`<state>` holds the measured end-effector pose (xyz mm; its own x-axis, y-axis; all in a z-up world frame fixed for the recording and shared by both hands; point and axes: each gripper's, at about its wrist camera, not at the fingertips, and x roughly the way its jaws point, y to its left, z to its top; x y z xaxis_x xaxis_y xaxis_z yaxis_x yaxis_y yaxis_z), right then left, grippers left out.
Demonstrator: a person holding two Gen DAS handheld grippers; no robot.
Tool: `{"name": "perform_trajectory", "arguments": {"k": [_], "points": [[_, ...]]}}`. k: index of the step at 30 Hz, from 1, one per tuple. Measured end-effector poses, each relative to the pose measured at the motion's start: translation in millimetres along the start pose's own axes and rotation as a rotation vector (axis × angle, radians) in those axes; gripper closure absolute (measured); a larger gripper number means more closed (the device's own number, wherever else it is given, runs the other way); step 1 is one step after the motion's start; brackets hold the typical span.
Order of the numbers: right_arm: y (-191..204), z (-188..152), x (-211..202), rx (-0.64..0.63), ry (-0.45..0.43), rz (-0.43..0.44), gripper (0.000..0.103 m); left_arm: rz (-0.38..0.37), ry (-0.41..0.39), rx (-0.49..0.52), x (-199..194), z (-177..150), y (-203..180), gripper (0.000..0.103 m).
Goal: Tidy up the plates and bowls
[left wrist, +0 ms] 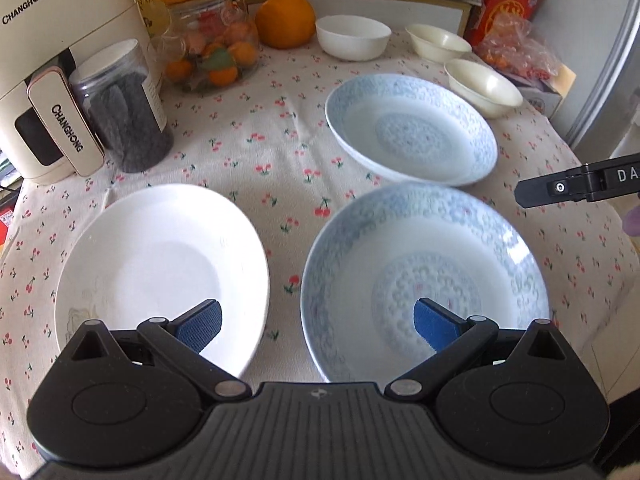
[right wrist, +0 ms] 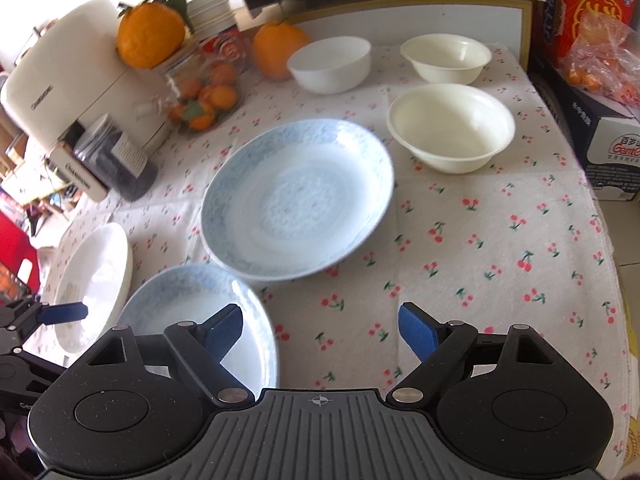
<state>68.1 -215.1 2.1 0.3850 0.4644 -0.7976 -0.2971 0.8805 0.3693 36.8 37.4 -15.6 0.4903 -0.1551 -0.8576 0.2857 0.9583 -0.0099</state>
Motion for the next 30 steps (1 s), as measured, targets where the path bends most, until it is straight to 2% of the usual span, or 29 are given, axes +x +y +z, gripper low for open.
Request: {"name": "perform_trajectory", "arguments": {"k": [6, 13, 18, 27, 30], "points": [[14.3, -13.5, 6.5, -0.058, 0.039, 0.008, 0.016, -0.019, 0.012, 0.011, -3.7, -10.0, 1.3, 0.001], [25.2, -27.2, 13.1, -0.096, 0.081, 0.02, 0.016, -0.089, 0.059, -0.012, -8.6, -21.1, 2.6, 0.001], [30.3, -32.6, 18.1, -0.095, 0.107, 0.031, 0.016, -0.126, 0.081, -0.025, -13.0, -25.4, 3.9, 0.007], [40.9, -38.9, 22.7, -0.117, 0.126, 0.039, 0.016, -0.202, 0.115, -0.057, -13.3, -29.8, 1.0, 0.026], [41.8, -40.0, 25.6, -0.115, 0.134, 0.039, 0.016, -0.222, 0.124, -0.076, -9.6, -30.9, 1.6, 0.038]]}}
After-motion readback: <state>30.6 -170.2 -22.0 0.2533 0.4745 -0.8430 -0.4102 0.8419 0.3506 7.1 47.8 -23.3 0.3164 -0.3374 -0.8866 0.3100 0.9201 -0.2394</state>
